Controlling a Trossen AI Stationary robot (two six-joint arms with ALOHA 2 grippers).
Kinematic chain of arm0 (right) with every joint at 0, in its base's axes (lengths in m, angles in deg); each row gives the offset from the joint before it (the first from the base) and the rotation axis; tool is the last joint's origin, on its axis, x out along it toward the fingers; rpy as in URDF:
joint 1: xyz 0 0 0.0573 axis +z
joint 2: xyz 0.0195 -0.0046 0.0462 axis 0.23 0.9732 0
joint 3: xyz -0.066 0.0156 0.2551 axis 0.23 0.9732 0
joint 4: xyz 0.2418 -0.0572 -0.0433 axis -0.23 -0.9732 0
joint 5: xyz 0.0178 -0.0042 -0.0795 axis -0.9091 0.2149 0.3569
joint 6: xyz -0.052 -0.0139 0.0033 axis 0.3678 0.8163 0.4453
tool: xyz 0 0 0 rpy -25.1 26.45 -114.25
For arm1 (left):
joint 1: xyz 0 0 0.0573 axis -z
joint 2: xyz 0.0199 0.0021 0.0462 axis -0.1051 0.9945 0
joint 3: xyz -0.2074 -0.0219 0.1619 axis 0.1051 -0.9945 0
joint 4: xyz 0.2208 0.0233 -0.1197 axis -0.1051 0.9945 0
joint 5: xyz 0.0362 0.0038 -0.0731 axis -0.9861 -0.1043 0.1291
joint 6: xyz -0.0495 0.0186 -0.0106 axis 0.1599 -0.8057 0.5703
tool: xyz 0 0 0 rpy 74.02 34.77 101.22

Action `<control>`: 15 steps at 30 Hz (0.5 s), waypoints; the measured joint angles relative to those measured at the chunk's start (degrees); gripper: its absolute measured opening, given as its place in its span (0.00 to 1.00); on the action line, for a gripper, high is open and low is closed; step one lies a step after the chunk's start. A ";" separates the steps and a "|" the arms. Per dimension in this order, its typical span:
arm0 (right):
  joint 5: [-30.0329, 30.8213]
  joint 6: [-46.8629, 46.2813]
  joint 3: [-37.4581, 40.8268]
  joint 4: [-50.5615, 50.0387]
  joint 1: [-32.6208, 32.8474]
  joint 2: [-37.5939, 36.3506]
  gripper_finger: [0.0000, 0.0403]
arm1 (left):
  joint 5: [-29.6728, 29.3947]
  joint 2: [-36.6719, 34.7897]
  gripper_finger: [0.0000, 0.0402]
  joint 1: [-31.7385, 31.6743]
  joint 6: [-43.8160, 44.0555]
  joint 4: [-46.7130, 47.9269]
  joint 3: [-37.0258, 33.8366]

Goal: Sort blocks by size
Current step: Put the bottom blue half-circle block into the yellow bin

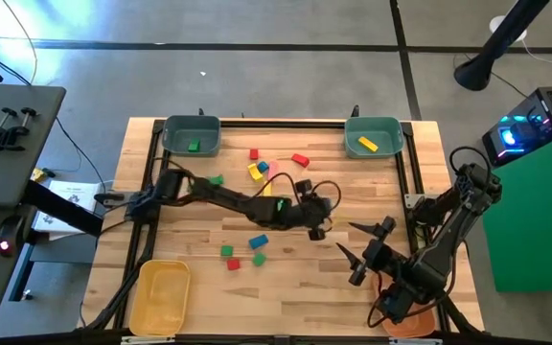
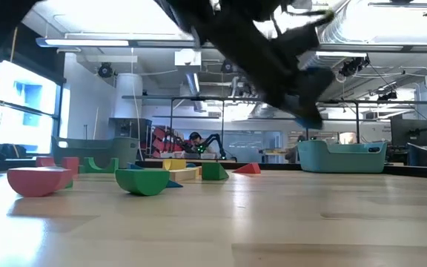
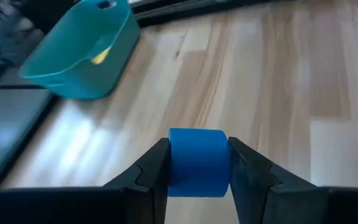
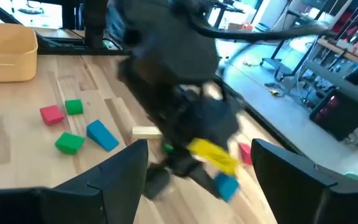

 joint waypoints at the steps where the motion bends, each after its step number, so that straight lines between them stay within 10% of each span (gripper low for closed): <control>1: 0.40 -0.02 0.00 -0.29 0.00 0.00 0.70 | -1.42 -1.18 0.28 0.70 -0.44 1.62 -0.05; 15: 1.45 -0.41 -0.02 0.05 -0.04 0.11 0.70 | -11.76 -20.14 0.28 16.78 7.41 27.30 0.15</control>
